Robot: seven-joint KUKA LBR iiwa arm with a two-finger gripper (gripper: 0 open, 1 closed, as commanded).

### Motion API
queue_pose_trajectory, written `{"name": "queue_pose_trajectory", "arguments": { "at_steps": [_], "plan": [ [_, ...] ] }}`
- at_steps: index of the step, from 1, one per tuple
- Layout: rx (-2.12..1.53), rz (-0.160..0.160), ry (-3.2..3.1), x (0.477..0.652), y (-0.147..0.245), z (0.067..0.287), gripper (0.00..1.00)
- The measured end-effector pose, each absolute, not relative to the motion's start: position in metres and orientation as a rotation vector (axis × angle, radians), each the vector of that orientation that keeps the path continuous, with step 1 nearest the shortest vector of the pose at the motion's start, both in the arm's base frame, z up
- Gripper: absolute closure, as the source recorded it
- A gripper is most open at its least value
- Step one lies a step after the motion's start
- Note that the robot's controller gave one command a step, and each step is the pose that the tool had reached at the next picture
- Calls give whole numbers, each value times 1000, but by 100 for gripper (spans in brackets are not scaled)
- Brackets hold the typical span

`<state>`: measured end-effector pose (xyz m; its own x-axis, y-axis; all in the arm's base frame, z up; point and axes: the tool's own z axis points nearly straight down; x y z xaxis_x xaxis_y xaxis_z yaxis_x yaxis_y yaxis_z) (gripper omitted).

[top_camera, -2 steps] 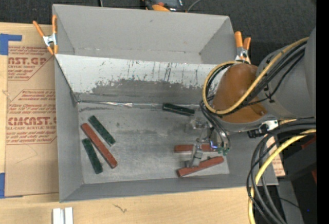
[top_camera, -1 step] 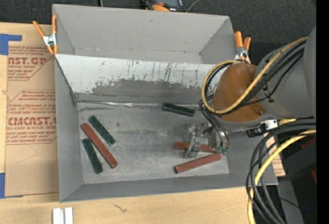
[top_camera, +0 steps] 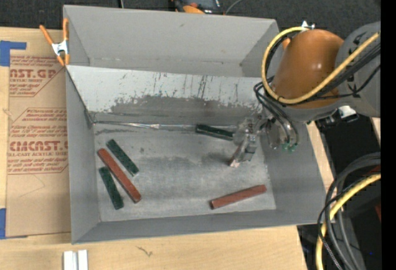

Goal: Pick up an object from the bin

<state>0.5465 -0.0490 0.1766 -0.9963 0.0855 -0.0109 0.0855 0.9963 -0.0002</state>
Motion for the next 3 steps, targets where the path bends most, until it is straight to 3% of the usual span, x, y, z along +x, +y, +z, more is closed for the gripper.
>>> {"name": "queue_pose_trajectory", "arguments": {
  "at_steps": [1, 2, 3],
  "plan": [
    [127, -1, 3130, 549, -53, 230, 100],
    [167, 3, 3143, 515, -29, 179, 100],
    [169, 2, 3136, 517, -31, 181, 0]
  ]
}}
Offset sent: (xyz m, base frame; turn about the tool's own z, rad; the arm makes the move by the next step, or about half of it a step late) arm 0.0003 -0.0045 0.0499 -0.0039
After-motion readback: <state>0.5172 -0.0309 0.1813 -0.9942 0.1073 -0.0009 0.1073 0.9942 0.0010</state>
